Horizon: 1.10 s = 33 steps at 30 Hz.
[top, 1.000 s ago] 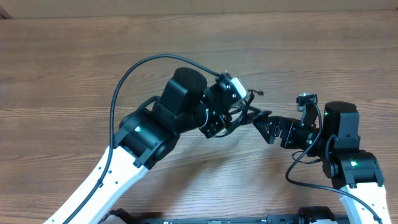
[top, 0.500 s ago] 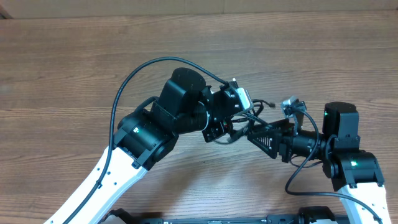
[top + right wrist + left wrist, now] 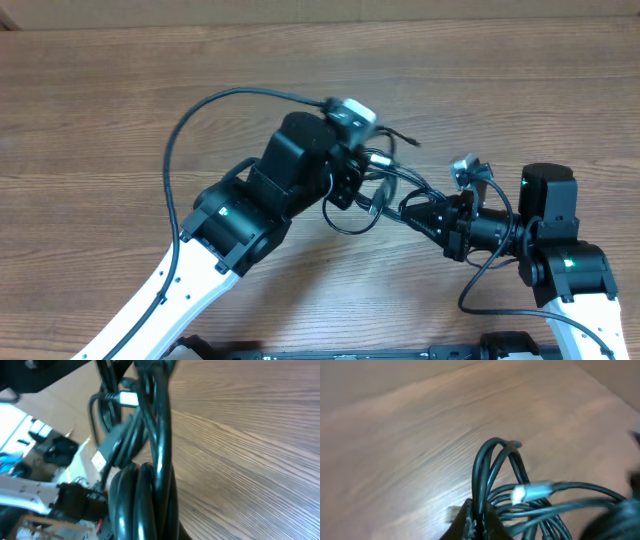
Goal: Untangle cables
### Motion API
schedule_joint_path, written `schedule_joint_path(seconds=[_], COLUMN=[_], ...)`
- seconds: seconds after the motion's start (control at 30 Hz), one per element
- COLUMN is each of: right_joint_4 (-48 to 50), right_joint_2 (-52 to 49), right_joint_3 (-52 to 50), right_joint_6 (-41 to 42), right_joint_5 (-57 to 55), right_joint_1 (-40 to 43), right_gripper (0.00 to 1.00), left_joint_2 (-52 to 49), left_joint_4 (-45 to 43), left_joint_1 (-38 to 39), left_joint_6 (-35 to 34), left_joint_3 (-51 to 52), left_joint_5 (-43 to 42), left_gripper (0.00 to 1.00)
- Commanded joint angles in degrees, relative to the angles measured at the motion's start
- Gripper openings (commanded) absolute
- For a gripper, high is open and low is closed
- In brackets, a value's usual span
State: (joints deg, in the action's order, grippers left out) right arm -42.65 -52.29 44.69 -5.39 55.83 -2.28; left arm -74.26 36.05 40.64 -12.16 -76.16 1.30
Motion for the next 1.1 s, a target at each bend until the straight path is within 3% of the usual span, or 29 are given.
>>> schedule_joint_path(seconds=[0.0, 0.1, 0.33, 0.47, 0.57, 0.6, 0.67, 0.8, 0.97, 1.07], right_joint_4=[-0.7, -0.5, -0.5, -0.1, 0.2, 0.2, 0.1, -0.2, -0.1, -0.1], right_joint_2=[0.2, 0.2, 0.2, 0.2, 0.2, 0.2, 0.2, 0.2, 0.2, 0.2], right_joint_3=[1.0, 1.0, 1.0, 1.0, 1.0, 1.0, 1.0, 1.0, 1.0, 1.0], right_joint_6=[2.6, 2.6, 2.6, 5.6, 12.0, 15.4, 20.2, 29.8, 31.1, 30.9], right_joint_5=[-6.3, -6.3, -6.3, -8.8, -14.7, -17.8, -21.7, -26.4, -26.2, -26.2], right_joint_1=[0.1, 0.1, 0.1, 0.1, 0.1, 0.1, 0.1, 0.1, 0.1, 0.1], right_gripper=[0.04, 0.04, 0.04, 0.04, 0.04, 0.04, 0.04, 0.04, 0.04, 0.04], left_joint_2=[2.1, 2.0, 2.1, 2.1, 2.1, 2.1, 2.1, 2.1, 2.1, 2.1], left_joint_4=[-0.3, 0.1, 0.4, 2.7, 6.6, 9.5, 12.2, 16.3, 16.2, 16.2], left_joint_1=[-1.0, -0.9, -0.9, -1.0, -1.0, -1.0, -1.0, -1.0, -1.0, -1.0], left_joint_6=[-21.1, -28.1, -31.5, -39.1, -48.6, -56.3, -63.7, -74.7, -75.6, -71.9], left_joint_3=[-0.9, -0.9, -0.9, -0.9, -0.9, -0.9, -0.9, -0.9, -0.9, -0.9], left_joint_5=[17.1, 16.5, 13.5, 16.5, 20.7, 22.0, 22.9, 23.7, 22.2, 22.3], left_gripper=[0.04, 0.04, 0.04, 0.04, 0.04, 0.04, 0.04, 0.04, 0.04, 0.04])
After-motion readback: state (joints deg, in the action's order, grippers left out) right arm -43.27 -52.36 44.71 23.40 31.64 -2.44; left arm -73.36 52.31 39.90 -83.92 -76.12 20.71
